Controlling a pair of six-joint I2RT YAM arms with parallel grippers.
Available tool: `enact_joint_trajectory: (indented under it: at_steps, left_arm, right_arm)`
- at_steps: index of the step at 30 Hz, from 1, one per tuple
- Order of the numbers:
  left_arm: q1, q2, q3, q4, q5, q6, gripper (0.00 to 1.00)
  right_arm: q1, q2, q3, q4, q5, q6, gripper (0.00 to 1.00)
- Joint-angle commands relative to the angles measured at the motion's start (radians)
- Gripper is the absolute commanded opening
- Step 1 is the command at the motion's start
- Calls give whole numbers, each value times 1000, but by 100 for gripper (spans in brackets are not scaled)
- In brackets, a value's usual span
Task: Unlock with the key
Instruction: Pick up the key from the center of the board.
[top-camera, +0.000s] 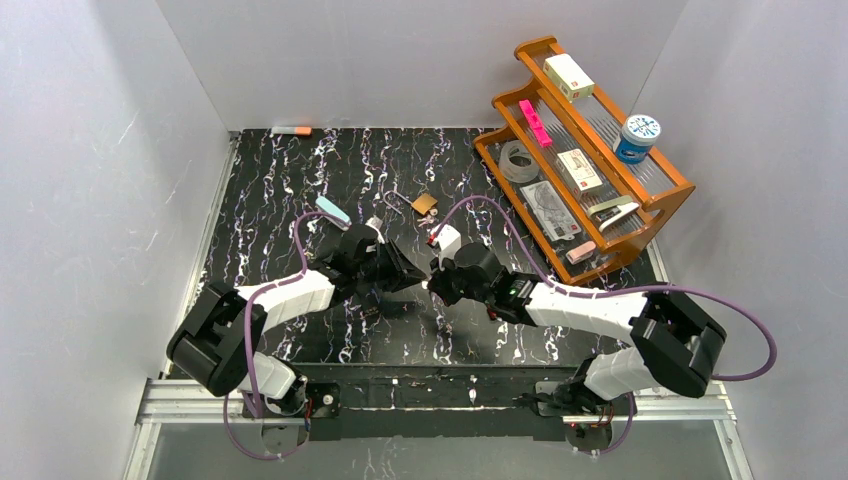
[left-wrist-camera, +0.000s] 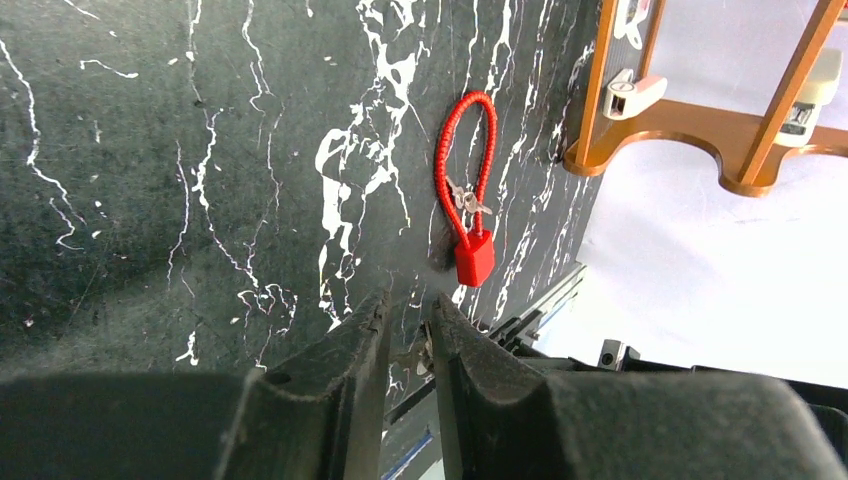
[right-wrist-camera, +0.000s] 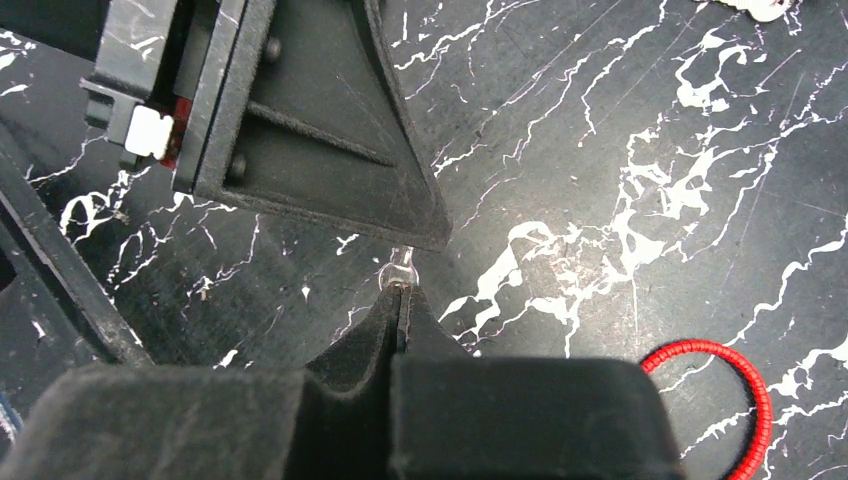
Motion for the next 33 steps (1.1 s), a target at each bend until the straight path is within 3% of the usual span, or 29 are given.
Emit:
enact_joint_trajectory:
  at_steps: [1,10,13,17,19,21,28,33]
  left_arm:
    - [6,-37,2,8,56,55,18]
    - [6,-51,-5,22,95,51,1]
    - [6,-51,-6,33,96,66,0]
    - [6,-76,-16,71,93,104,0]
    - [6,-99,-14,71,88,137,0]
    - [6,-123,-10,74,100,176,0]
    - [5,-223,41,121,225,278,0]
    - [3,-297,93,140,334,344,0]
  right_arm:
    - [-8,-38,25,45,-26,20,1]
    - [-33,-53,21,52,-63,51,1]
    - [-39,-64,14,46,-75,61,1]
    - [-59,-103,-7,38,-96,125,52]
    - [-78,-151,-33,68,-136,173,65]
    - [-102,-201,-58,107,-172,242,71]
    - [-185,-267,-117,328,-355,543,72]
    - [-185,-273,-113,466,-465,604,66]
